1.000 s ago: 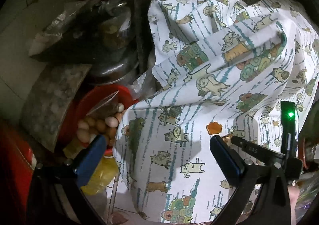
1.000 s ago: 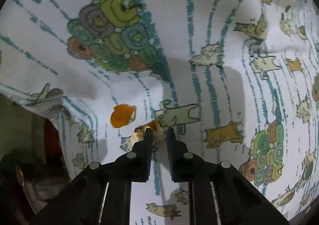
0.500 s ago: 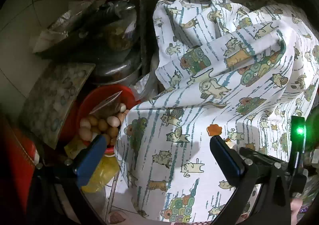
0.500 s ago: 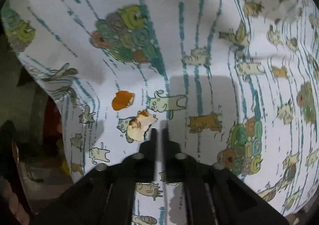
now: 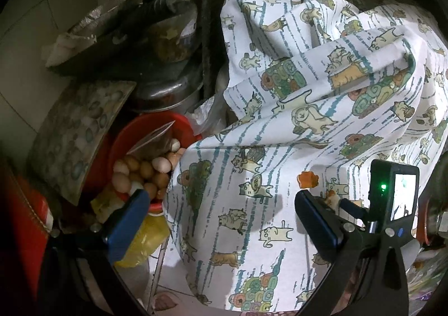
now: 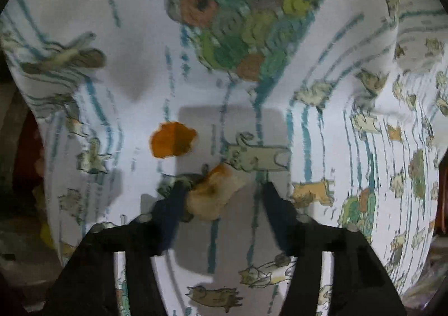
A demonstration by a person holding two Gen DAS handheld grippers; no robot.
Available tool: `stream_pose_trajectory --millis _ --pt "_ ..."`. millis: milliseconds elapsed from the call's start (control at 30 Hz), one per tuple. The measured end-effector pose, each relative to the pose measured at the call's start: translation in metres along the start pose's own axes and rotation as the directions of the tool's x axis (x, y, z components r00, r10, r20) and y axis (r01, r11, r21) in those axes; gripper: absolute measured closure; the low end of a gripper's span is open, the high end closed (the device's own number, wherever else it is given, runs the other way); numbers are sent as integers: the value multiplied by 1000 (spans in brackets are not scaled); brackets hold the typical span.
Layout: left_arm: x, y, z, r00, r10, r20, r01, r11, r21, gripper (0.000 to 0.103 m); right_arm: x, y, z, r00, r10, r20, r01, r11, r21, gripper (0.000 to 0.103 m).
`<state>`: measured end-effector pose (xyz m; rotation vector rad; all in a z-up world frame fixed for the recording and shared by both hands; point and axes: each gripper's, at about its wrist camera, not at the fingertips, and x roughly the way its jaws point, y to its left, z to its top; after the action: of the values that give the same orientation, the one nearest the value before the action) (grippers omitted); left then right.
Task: Collect trash
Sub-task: 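Grasp the white scrap with the right gripper while the left grasps the orange peel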
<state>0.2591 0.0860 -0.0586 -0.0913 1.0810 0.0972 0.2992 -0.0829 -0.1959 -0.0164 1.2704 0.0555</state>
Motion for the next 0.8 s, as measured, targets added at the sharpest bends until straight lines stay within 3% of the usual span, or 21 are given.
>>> stream_pose_trajectory --millis 33,200,333,467,533,667,800 --pt "0 -1 0 1000 1 -1 -1 1000 3 0 -3 1 1 1000 2 0 -2 1000 -19 70" --pt "5 -5 -1 1000 0 -14 0 1000 14 0 -40 -25 -8 998 45 39 -43 998 -54 70" --pt "14 -17 0 997 -62 -40 62 998 5 0 -85 -60 -20 994 52 91 -45 996 -74 70" --pt "29 -42 -3 985 -149 -89 150 989 6 17 -127 -120 -38 985 69 156 -63 997 -46 70" --pt "37 -58 -4 975 -193 -109 195 981 4 19 -131 -144 -41 980 90 178 -91 996 0 70" --pt "54 -87 -10 983 -153 -105 156 987 23 24 -119 -168 -37 980 117 160 -131 988 80 70" --pt "77 -111 -12 988 -108 -110 113 993 37 29 -119 -175 -34 976 116 183 -132 988 77 70"
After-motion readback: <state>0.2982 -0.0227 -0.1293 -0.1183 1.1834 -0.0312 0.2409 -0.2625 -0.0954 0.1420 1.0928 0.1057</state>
